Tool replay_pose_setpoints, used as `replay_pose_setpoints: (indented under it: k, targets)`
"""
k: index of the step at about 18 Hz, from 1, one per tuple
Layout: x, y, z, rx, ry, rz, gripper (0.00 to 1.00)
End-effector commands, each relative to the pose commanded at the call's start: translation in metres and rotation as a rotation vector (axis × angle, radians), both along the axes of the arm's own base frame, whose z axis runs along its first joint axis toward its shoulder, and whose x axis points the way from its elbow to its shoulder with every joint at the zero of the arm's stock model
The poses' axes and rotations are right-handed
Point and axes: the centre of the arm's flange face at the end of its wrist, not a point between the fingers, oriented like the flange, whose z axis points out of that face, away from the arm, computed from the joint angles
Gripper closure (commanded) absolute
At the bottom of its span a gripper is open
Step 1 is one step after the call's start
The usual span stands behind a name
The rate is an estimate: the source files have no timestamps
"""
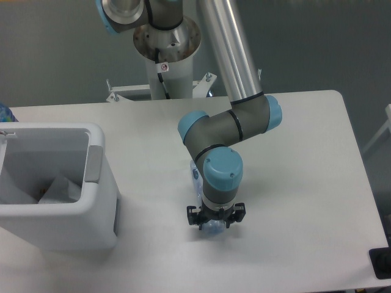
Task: Place the trash in the trash can
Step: 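Lower the gripper around the bottle and close on it, then lift the bottle and carry it over the trash bin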
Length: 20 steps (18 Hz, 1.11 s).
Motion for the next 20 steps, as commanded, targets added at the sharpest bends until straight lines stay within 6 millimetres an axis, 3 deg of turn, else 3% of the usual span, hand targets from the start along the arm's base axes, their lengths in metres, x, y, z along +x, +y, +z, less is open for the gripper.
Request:
replay_pose_setpoints:
  k: [10,20]
  targets:
    - [-0.001,-0.002,0.003,-0.019,0.023,-0.008,0.40]
    - [-0.003,-0.001,0.034,0.015,0.059,-0.009,0.40]
